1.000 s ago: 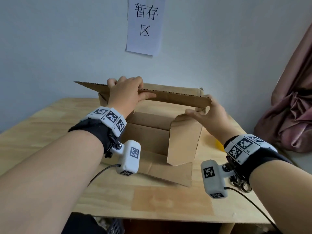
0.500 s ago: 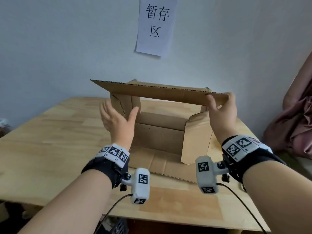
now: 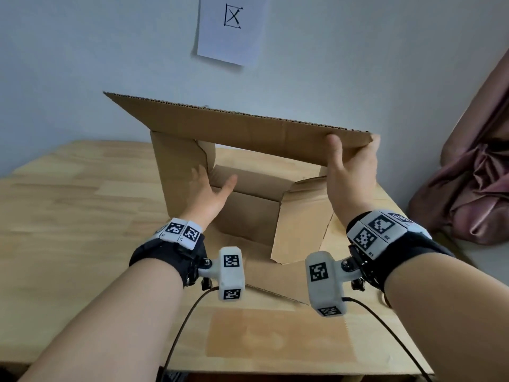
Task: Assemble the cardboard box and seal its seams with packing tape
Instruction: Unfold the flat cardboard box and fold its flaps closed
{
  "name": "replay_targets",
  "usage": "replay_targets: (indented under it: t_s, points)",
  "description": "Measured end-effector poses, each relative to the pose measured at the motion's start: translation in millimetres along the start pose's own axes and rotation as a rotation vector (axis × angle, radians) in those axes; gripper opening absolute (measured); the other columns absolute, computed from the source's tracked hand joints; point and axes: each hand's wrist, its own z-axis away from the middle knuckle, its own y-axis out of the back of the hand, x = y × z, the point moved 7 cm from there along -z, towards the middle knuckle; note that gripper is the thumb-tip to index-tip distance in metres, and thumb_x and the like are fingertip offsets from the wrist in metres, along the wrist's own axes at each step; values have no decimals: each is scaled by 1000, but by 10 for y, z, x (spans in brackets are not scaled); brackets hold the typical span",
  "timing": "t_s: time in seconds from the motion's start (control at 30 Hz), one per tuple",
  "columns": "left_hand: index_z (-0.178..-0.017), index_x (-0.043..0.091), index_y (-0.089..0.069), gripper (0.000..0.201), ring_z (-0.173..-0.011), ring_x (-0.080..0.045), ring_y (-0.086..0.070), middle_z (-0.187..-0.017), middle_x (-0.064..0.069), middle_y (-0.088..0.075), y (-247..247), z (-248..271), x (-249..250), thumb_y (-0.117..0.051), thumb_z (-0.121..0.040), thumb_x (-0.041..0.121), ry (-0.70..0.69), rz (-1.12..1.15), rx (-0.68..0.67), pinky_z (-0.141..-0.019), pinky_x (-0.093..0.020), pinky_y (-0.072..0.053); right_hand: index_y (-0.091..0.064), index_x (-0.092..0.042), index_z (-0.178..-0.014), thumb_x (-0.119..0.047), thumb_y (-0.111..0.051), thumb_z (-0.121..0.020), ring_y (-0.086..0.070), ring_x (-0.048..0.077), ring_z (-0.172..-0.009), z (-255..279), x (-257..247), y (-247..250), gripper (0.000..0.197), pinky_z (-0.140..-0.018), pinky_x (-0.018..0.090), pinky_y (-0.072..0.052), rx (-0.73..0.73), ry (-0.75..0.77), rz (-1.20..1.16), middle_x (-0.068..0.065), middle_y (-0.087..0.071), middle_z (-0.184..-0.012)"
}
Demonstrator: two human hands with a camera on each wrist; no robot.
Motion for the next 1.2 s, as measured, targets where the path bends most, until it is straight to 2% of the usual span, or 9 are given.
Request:
replay_targets:
  t_s: [0.1,0.23,0.37,0.43,0.6,0.83,0.93,1.1,1.2]
  points:
    - [-152,19,1,91,-147,-22,1,-160,3,7,-19,-129,-68,-36,-85,70,21,18,-21,-118,-49,-11,-34,-26,-99,-66,-48,-76,-50,13,-92,23,18,5,49,-79,28,-35,20,6,-38,-10,-52,-96]
    - [-152,27,-2,92,-146,-22,-12,-160,4,-7,6,-170,-223,-40,-82,73,112,181,-38,-116,-45,-18,-35,-26,-97,-75,-45,-66,-55,19,-98,54,6,-68,60,-82,34,-43,29,32,-52,-3,-58,-101]
    - [-152,23,-5,86,-144,-21,-18,-159,2,-11,93,-134,-219,-42,-87,64,106,246,10,-106,-33,-25,-38,-25,-95,-77,-44,-64,-55,18,-97,96,-40,-151,61,-77,32,-41,3,53,-9,-3,-59,-101]
    - [-152,19,-6,87,-144,-21,-18,-159,0,-13,153,-118,-257,-42,-87,65,95,238,35,-111,-36,-23,-38,-25,-97,-79,-43,-63,-55,18,-98,93,-60,-165,63,-78,33,-42,-12,57,12,-2,-59,-103]
    - [-150,23,-10,123,-143,-20,-21,-157,-1,-19,255,14,-255,-45,-54,92,42,163,-8,-116,-46,-22,-45,-17,-107,-74,-52,-71,-54,21,-104,71,-88,-160,68,-84,35,-43,-30,69,35,1,-59,-108]
    - [-148,24,17,131,-146,-19,6,-158,-2,17,-150,432,376,-60,-55,74,-136,-105,-157,-117,-53,-6,-47,-9,-112,-60,-58,-83,-50,24,-108,129,-121,-204,60,-78,32,-37,-56,107,67,5,-55,-113]
    - [-150,24,11,123,-146,-20,5,-159,-3,12,-403,491,507,-55,-61,79,-155,-172,-133,-114,-60,-3,-48,-11,-112,-63,-54,-82,-49,21,-109,134,-137,-190,61,-74,30,-33,-71,108,140,4,-54,-116]
    - [-150,10,-11,105,-142,-28,-22,-156,-12,-16,-459,406,475,-55,-76,70,-85,-151,31,-111,-51,-29,-65,-8,-99,-58,-62,-80,-57,30,-92,50,-127,-112,54,-83,44,-45,-168,244,203,9,-62,-102]
    - [-135,5,-36,83,-118,-31,-47,-136,-16,-38,-486,368,506,-59,-79,62,-8,-130,122,-94,-43,-45,-72,-9,-97,-52,-63,-83,-58,28,-87,-23,-155,-83,47,-84,48,-45,-293,257,201,9,-63,-94]
